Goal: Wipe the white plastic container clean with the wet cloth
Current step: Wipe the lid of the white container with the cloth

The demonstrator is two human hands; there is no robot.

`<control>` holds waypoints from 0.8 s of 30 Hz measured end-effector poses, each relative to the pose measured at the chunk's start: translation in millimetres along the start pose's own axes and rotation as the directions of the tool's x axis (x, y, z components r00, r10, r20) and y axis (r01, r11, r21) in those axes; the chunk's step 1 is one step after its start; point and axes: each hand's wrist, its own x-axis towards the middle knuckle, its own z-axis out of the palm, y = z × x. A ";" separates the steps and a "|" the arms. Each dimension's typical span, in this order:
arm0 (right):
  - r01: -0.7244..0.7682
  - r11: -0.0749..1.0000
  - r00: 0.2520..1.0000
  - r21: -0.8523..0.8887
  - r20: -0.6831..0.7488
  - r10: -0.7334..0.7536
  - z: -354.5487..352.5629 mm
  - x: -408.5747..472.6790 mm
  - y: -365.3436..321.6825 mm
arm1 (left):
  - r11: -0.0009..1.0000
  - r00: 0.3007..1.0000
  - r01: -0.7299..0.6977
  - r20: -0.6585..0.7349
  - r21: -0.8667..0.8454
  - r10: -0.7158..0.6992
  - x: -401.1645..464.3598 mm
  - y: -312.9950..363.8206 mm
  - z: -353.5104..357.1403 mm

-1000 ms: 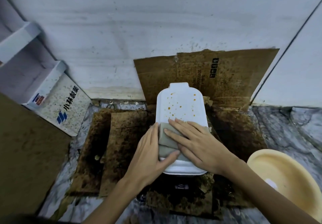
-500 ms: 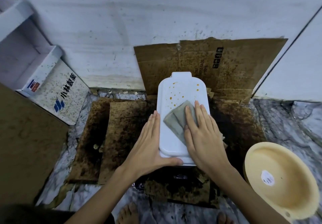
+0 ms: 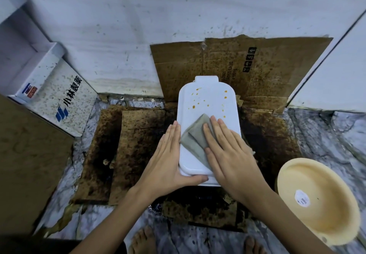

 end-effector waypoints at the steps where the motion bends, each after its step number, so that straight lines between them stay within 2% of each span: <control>1: -0.014 1.000 1.000 -0.001 -0.002 0.014 -1.0 -4.1 4.9 | 1.000 1.000 0.007 0.009 0.022 -0.007 1.5 0.1 -0.3; 9: -0.176 0.981 0.984 0.081 0.011 0.176 -6.6 45.2 20.3 | 0.998 0.995 0.056 0.077 0.026 -0.058 11.4 3.5 -7.7; 14: -0.105 0.993 0.994 0.049 0.024 0.104 -9.3 67.0 3.3 | 0.999 0.996 0.045 0.072 0.007 -0.045 12.1 2.4 -8.3; 19: 0.043 0.999 0.998 0.029 0.035 -0.044 -0.8 17.2 -22.0 | 0.999 0.999 -0.020 0.043 -0.043 0.022 11.9 2.9 -6.1; 24: -0.043 0.999 0.999 -0.008 0.020 0.043 -5.2 3.8 -1.5 | 0.999 0.998 0.031 0.056 0.007 -0.032 9.6 1.2 -3.6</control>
